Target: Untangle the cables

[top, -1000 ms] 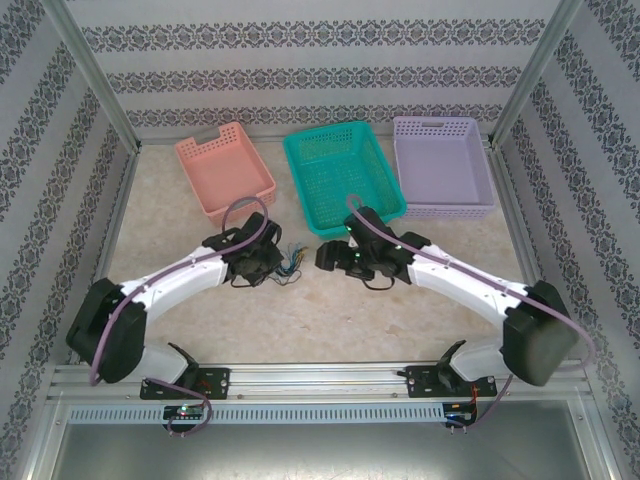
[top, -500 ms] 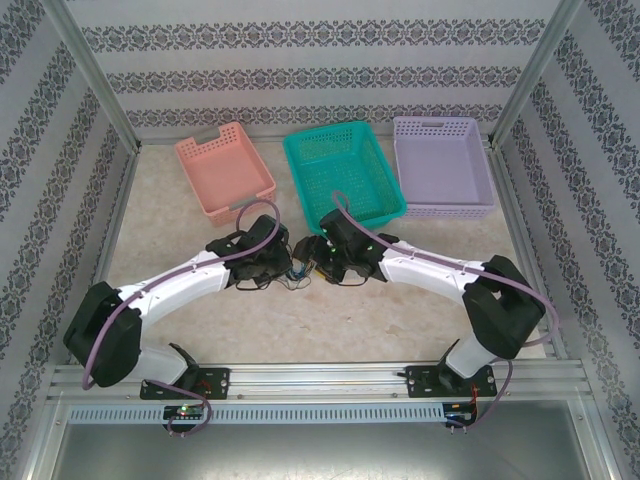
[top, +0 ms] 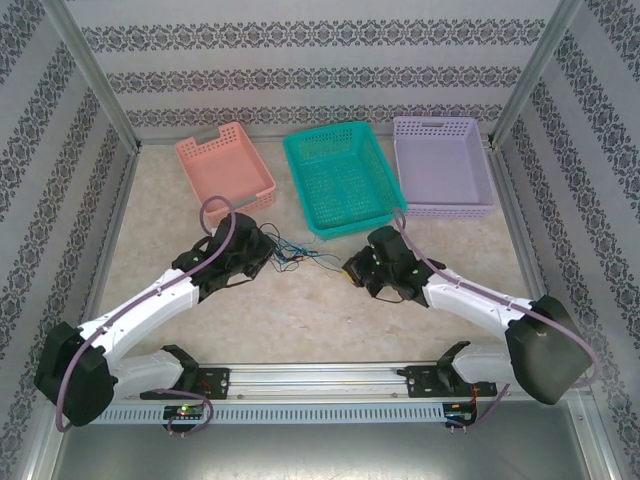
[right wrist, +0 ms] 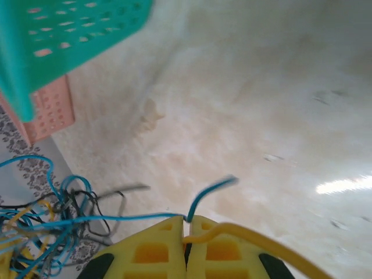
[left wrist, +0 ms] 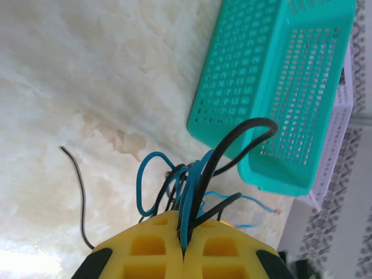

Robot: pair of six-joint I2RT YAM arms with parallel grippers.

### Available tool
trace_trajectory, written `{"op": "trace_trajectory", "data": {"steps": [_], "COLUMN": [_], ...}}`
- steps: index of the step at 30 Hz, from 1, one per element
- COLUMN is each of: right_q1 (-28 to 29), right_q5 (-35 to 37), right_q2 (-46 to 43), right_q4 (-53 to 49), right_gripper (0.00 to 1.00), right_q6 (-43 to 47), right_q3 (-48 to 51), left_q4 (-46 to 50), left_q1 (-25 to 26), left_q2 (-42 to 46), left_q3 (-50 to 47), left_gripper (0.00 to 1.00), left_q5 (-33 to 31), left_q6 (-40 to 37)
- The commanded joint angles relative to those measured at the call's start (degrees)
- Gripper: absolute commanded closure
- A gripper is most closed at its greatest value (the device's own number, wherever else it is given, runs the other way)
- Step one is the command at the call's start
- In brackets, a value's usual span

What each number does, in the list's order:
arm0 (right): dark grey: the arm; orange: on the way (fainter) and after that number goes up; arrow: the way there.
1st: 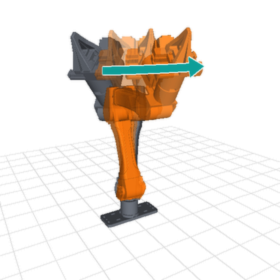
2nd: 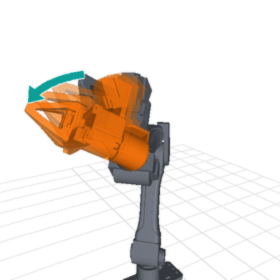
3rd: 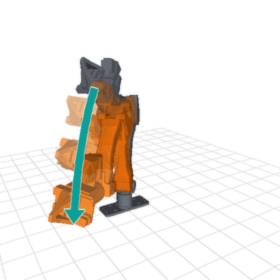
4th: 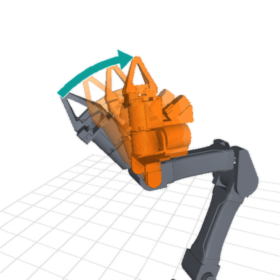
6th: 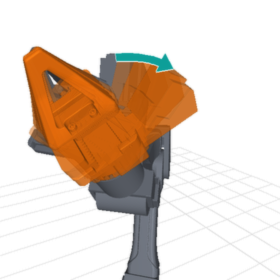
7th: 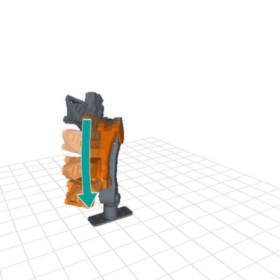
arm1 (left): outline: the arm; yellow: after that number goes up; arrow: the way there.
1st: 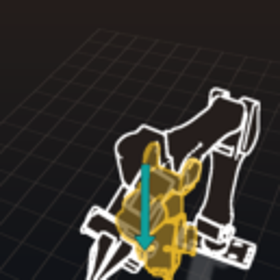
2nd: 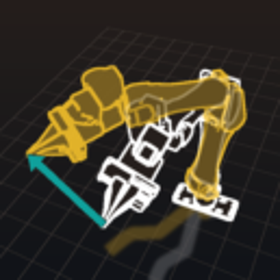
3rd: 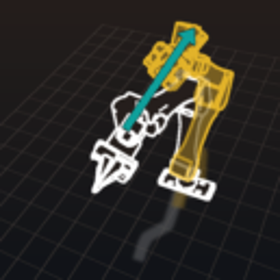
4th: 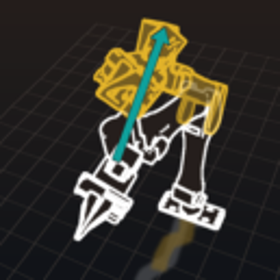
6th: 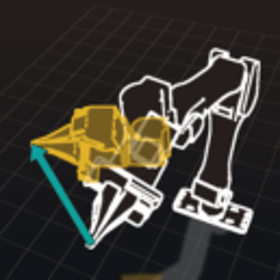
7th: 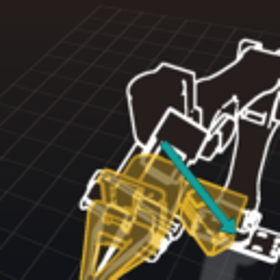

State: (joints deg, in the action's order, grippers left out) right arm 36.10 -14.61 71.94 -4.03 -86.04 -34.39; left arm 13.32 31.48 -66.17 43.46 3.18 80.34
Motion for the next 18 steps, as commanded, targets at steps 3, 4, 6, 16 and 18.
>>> {"op": "trace_trajectory", "data": {"steps": [3, 4, 6, 16, 18], "right_q1": [-2.7, -3.76, -6.61, -19.49, -19.62], "right_q5": [-0.17, -0.16, 1.03, 3.24, 3.28], "right_q2": [-2.47, -3.13, -5.58, -14.01, -13.42], "right_q4": [-3.08, -4.47, -9.01, -27.07, -28.26], "right_gripper": [1.0, 1.0, 1.0, 1.0, 1.0], "right_q6": [-2.49, -1.41, 3.03, 23.21, 26.67], "right_q3": [3.5, 3.52, 2.28, -2.97, -4.41], "left_q4": [-6.0, -2.15, 10.85, 32.46, 31.5], "left_q1": [-1.34, -1.4, -1.43, -2.12, -2.25], "left_q2": [-1.47, -1.66, -2.21, -0.53, -0.62], "left_q3": [1.18, 2.83, 8.4, 10.88, 9.37], "left_gripper": [1.0, 1.0, 1.0, 1.0, 1.0], "left_q5": [0.01, -0.39, -3.27, -15.47, -15.07], "left_q6": [5.86, 4.45, -0.2, -5.36, -5.53]}}
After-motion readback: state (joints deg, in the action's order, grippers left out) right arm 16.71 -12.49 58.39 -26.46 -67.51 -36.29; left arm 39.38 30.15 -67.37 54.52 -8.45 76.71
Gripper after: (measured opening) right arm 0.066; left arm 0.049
